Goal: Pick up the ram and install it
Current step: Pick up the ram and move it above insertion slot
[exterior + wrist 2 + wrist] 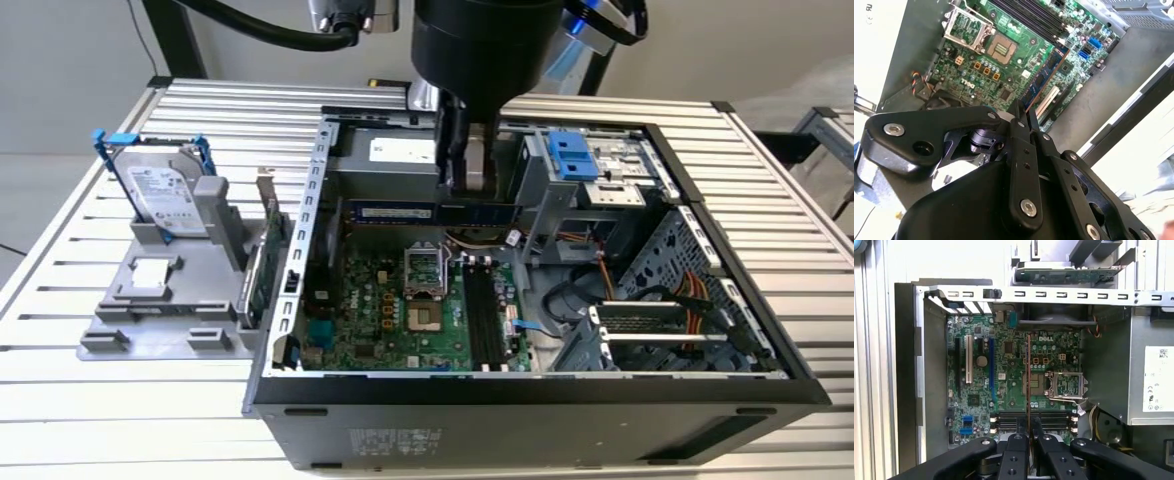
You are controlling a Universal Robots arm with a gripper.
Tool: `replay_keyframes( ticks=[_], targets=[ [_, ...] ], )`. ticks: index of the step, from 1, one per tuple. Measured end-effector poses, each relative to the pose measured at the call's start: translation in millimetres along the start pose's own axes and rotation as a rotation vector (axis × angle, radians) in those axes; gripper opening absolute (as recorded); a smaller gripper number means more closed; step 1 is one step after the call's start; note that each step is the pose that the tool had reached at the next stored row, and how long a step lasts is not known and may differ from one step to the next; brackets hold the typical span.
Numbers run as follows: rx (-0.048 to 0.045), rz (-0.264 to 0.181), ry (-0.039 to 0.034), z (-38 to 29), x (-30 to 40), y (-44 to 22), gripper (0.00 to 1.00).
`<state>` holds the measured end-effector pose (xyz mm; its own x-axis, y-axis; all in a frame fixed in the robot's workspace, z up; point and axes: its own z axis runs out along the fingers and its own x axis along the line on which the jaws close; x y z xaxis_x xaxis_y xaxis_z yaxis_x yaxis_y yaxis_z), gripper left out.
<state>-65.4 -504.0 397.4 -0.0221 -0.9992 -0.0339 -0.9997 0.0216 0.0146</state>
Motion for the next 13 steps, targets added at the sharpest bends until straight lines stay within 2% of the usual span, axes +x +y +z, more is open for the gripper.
replay_keyframes(
  ticks=[13],
  targets=[
    [0.0, 0.0, 0.0, -0.1, -0.2, -8.7, 0.0]
  ],
)
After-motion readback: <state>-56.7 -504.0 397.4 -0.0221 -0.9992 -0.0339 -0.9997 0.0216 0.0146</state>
